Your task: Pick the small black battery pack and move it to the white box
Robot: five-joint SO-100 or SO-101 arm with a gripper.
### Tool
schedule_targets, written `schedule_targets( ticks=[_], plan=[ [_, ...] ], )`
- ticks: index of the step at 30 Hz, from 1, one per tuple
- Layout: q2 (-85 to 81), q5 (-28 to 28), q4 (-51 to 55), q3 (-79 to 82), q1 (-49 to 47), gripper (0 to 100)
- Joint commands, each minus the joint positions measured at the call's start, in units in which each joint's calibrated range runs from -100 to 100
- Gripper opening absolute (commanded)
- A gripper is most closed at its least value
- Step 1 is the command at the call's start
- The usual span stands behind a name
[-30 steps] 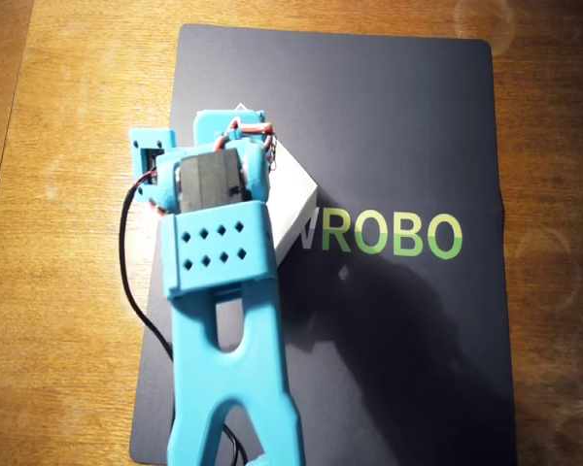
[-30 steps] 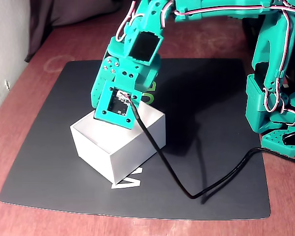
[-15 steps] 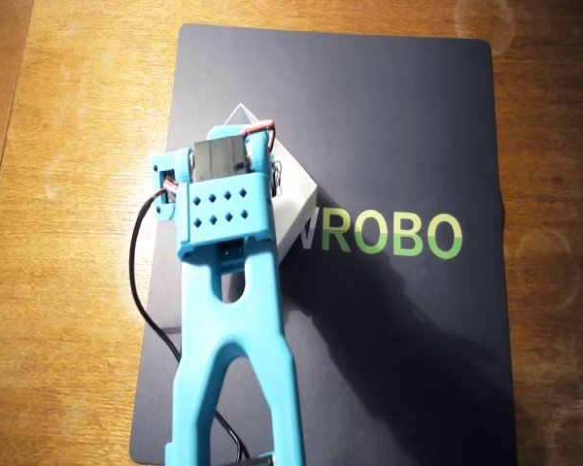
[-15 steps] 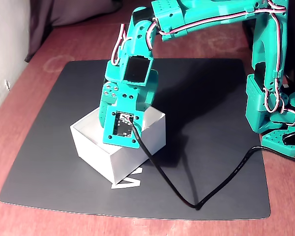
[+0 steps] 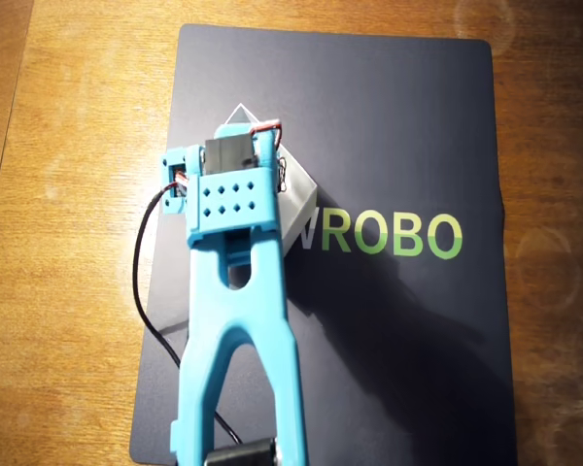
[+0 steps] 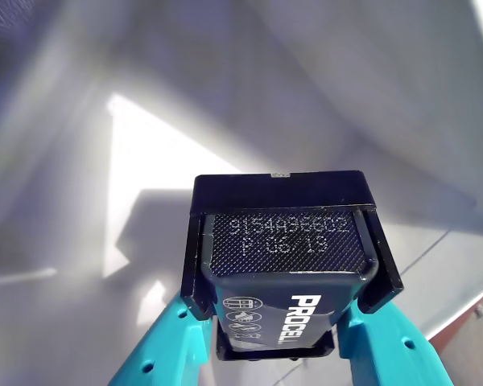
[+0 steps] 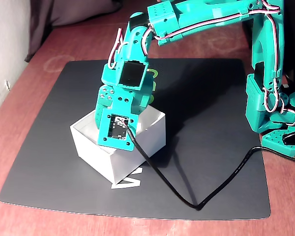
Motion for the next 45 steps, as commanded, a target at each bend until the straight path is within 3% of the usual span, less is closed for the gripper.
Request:
schedule_targets(
  ticks=[1,10,14,33,38,45],
  plan=[
    [-0.1,2.3,-0.8,-2.7,0.7,4],
    [-0.1,3.0,-0.6,-2.5,0.7,5],
    [-0.1,3.0,-0.2,-2.5,0.7,12],
    [-0.2,5.2,0.0,-2.4,0.6,13],
    [-0.2,5.2,1.3,-2.4,0.6,21],
    [-0.2,5.1,2.1,-2.4,0.6,22]
  ],
)
